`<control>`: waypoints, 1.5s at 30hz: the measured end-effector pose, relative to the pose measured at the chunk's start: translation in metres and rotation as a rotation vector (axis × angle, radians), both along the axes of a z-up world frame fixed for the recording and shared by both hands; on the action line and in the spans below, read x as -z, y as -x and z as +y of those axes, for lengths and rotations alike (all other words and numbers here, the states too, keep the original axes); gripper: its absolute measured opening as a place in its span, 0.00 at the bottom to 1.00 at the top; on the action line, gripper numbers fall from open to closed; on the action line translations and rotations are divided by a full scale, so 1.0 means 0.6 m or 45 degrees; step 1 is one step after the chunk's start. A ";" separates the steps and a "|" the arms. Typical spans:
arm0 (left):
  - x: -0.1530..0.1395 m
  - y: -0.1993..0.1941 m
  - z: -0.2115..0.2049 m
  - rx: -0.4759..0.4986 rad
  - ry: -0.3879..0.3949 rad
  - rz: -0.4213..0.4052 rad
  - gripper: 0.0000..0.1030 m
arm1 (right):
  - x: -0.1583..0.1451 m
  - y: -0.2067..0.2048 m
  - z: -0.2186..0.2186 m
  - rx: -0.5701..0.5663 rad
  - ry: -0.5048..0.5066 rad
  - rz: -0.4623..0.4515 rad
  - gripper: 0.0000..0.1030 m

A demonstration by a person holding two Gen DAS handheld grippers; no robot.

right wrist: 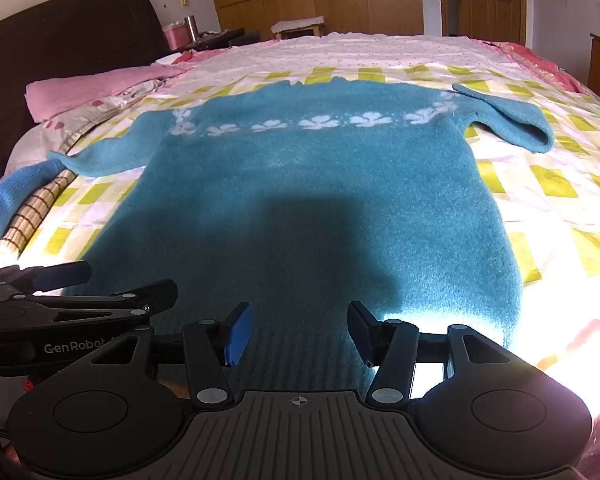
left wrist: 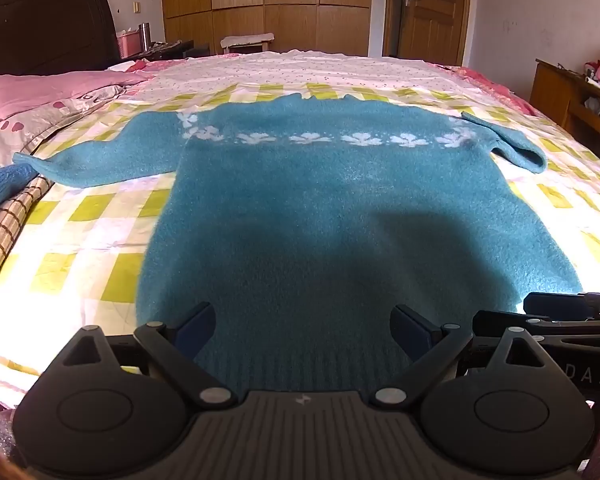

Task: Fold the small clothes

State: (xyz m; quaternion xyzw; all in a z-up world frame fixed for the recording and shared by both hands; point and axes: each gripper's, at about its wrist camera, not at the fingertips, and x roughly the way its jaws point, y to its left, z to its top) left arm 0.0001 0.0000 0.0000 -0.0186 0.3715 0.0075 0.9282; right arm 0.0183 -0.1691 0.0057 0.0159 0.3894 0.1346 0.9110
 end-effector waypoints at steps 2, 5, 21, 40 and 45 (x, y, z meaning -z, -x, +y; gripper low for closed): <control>0.000 0.000 0.000 0.000 -0.001 -0.002 0.96 | 0.000 0.000 0.000 0.000 -0.001 0.001 0.51; 0.001 -0.001 0.002 0.001 0.006 0.003 0.96 | 0.001 0.000 0.000 0.000 0.001 0.003 0.51; 0.002 0.000 0.000 -0.001 0.005 0.004 0.94 | 0.000 -0.001 0.001 -0.009 0.015 0.007 0.51; 0.002 -0.003 0.001 -0.001 0.015 0.010 0.93 | 0.000 -0.002 0.000 -0.007 0.015 0.008 0.51; 0.003 -0.002 0.001 0.000 0.011 0.002 0.93 | 0.000 -0.003 0.000 -0.007 0.012 0.006 0.51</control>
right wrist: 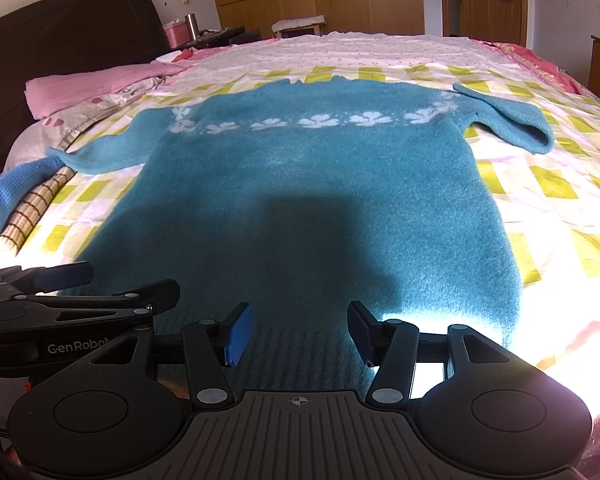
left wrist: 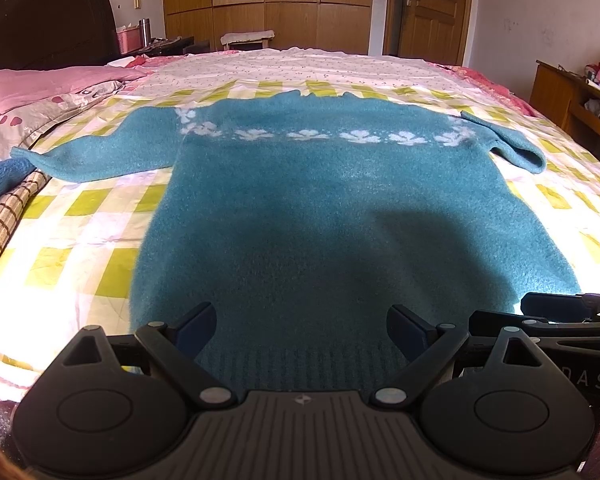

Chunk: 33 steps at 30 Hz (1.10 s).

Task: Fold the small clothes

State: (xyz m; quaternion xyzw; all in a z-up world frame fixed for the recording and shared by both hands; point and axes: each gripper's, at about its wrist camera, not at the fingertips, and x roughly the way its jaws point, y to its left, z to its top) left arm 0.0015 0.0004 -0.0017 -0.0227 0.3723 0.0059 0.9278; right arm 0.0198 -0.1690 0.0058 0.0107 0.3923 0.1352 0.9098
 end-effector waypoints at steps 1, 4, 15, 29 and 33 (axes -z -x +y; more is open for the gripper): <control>0.000 0.000 0.000 0.000 -0.001 -0.001 0.93 | 0.000 0.000 -0.001 0.001 -0.001 -0.001 0.51; 0.000 0.000 -0.001 0.001 -0.004 -0.001 0.93 | -0.001 -0.001 -0.001 0.001 -0.002 -0.001 0.51; -0.004 0.002 -0.004 0.005 -0.023 -0.010 0.93 | 0.001 0.002 -0.007 0.009 -0.025 -0.006 0.51; 0.004 -0.012 0.005 -0.019 -0.047 -0.034 0.93 | 0.004 -0.011 0.012 0.004 0.031 -0.029 0.51; 0.005 -0.012 0.007 -0.009 -0.041 -0.029 0.93 | 0.003 -0.010 0.014 0.006 0.045 -0.027 0.51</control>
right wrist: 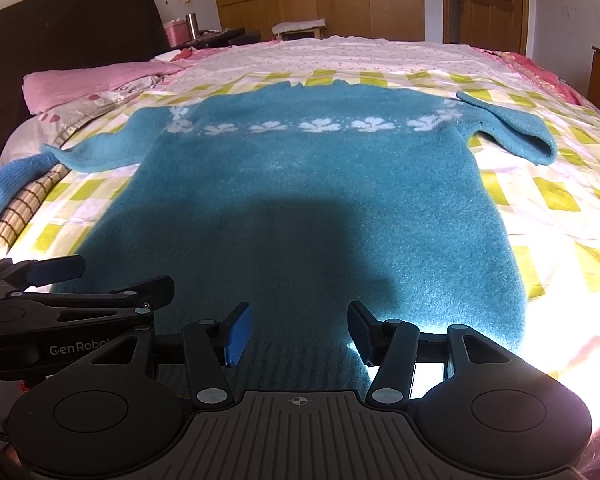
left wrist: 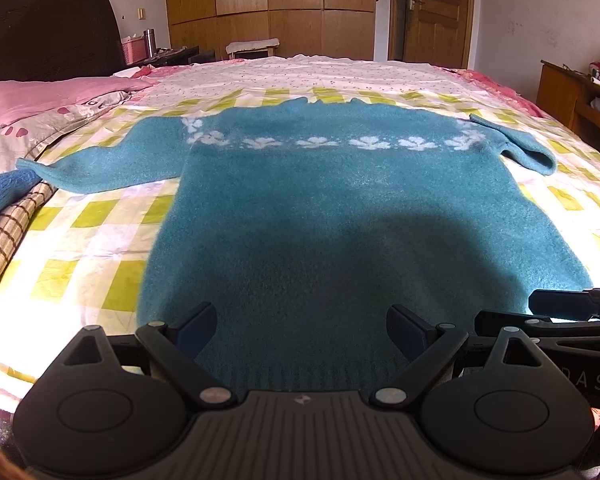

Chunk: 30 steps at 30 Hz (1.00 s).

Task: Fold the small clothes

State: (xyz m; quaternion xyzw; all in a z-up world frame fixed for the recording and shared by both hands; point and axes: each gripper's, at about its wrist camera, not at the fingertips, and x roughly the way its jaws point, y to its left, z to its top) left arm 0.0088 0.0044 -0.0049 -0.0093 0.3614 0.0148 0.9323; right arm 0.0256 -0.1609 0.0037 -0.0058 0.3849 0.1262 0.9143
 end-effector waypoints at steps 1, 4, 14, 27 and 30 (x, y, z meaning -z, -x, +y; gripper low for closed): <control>0.001 -0.001 -0.002 0.008 0.000 -0.001 0.93 | 0.000 0.000 0.000 0.002 0.007 -0.002 0.51; 0.002 -0.006 -0.001 0.008 -0.006 -0.010 0.93 | 0.000 -0.005 0.005 0.012 0.021 -0.008 0.51; 0.008 -0.011 0.008 -0.024 0.012 -0.016 0.93 | 0.001 -0.015 0.018 -0.002 0.057 -0.029 0.51; 0.003 -0.018 -0.004 -0.007 -0.025 -0.036 0.93 | 0.001 -0.020 0.010 0.014 0.053 -0.039 0.51; 0.001 -0.020 -0.006 -0.004 -0.032 -0.039 0.93 | 0.001 -0.022 0.008 0.018 0.048 -0.043 0.51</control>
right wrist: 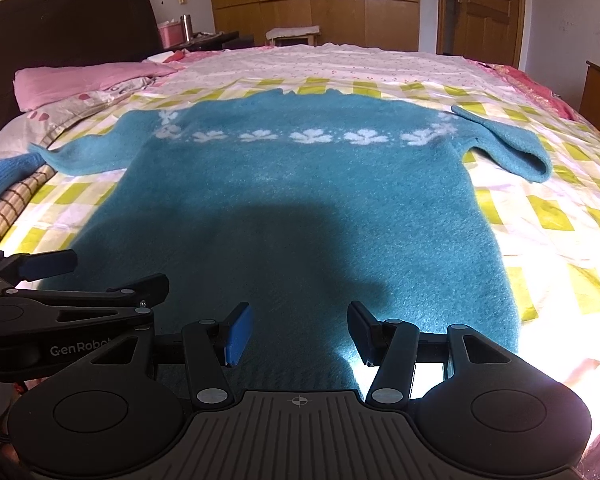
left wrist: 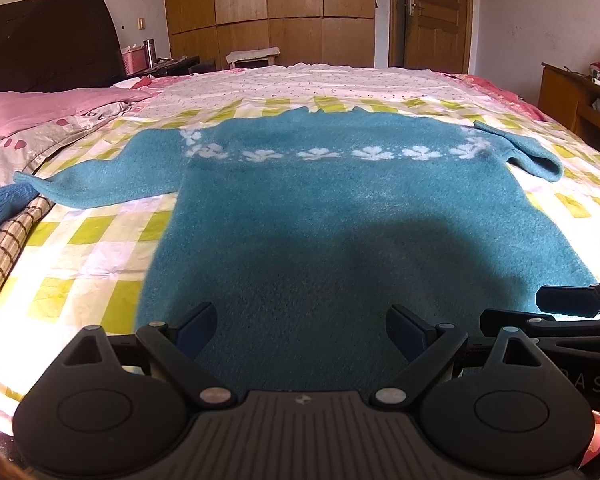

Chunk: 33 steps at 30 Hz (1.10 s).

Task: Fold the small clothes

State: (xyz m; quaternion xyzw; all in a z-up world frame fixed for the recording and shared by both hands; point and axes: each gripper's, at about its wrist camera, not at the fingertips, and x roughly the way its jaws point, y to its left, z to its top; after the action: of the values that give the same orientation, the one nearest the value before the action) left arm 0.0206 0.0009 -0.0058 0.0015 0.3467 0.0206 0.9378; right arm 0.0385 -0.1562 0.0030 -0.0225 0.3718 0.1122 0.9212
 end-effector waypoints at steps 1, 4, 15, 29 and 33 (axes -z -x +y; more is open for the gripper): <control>-0.001 -0.002 -0.002 0.001 -0.003 -0.001 0.93 | 0.000 -0.001 -0.001 0.001 -0.001 -0.002 0.51; -0.002 -0.006 -0.004 0.002 -0.008 -0.003 0.93 | -0.002 -0.004 -0.003 0.001 -0.003 -0.008 0.51; -0.007 -0.034 -0.023 0.033 -0.032 0.001 0.93 | -0.003 -0.025 -0.022 0.020 -0.025 -0.018 0.51; -0.008 -0.105 -0.075 0.131 -0.045 0.031 0.93 | 0.002 -0.072 -0.078 0.067 -0.050 -0.010 0.51; -0.008 -0.122 -0.084 0.142 -0.052 0.043 0.93 | 0.003 -0.086 -0.086 0.075 -0.047 -0.003 0.51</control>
State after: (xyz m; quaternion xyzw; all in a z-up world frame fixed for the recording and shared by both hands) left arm 0.0940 -0.0495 -0.0007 0.0402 0.3612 -0.0247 0.9313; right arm 0.0898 -0.2076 0.0010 0.0051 0.3692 0.0919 0.9248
